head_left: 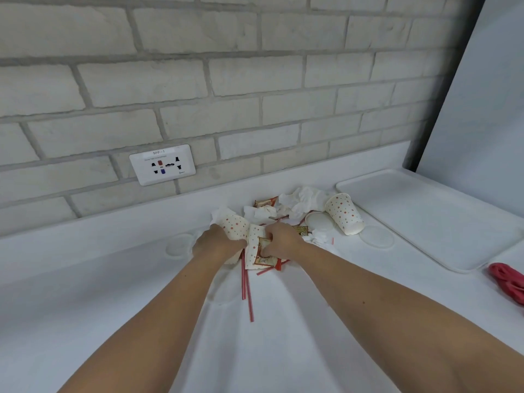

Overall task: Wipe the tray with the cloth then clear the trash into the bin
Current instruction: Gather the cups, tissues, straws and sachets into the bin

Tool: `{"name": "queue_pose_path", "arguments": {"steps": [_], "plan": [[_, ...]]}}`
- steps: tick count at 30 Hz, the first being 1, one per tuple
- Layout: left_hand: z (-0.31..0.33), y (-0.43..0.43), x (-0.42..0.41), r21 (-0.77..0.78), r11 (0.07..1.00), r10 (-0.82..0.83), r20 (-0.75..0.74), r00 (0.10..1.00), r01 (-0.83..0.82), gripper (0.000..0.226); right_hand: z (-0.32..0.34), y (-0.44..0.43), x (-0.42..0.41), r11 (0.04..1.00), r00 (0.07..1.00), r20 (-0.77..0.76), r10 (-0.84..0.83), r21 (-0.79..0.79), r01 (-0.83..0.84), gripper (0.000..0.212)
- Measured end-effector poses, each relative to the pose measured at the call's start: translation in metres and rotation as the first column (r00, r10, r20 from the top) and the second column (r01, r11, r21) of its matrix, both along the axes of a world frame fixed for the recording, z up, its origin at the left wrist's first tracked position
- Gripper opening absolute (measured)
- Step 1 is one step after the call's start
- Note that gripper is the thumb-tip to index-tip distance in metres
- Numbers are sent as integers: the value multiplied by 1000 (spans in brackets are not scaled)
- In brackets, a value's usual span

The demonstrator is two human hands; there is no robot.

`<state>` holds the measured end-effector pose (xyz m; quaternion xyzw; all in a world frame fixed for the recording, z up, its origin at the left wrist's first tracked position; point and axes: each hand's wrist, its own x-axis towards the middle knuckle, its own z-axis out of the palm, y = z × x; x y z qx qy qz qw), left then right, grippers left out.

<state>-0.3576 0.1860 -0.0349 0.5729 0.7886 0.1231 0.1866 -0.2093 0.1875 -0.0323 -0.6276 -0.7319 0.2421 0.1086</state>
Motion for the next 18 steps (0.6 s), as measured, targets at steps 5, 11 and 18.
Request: {"name": "queue_pose_path", "arguments": {"steps": [5,11,18], "plan": [[9,-8,5,62,998,10,47,999,-13,81,6,-7,9,991,995,-21,100,91,-98,43],[31,-26,20,198,980,-75,203,976,34,88,27,-24,42,990,995,-74,65,134,-55,29],[50,-59,77,255,956,-226,316,922,147,89,52,-64,101,999,991,-134,-29,26,33,34]]}}
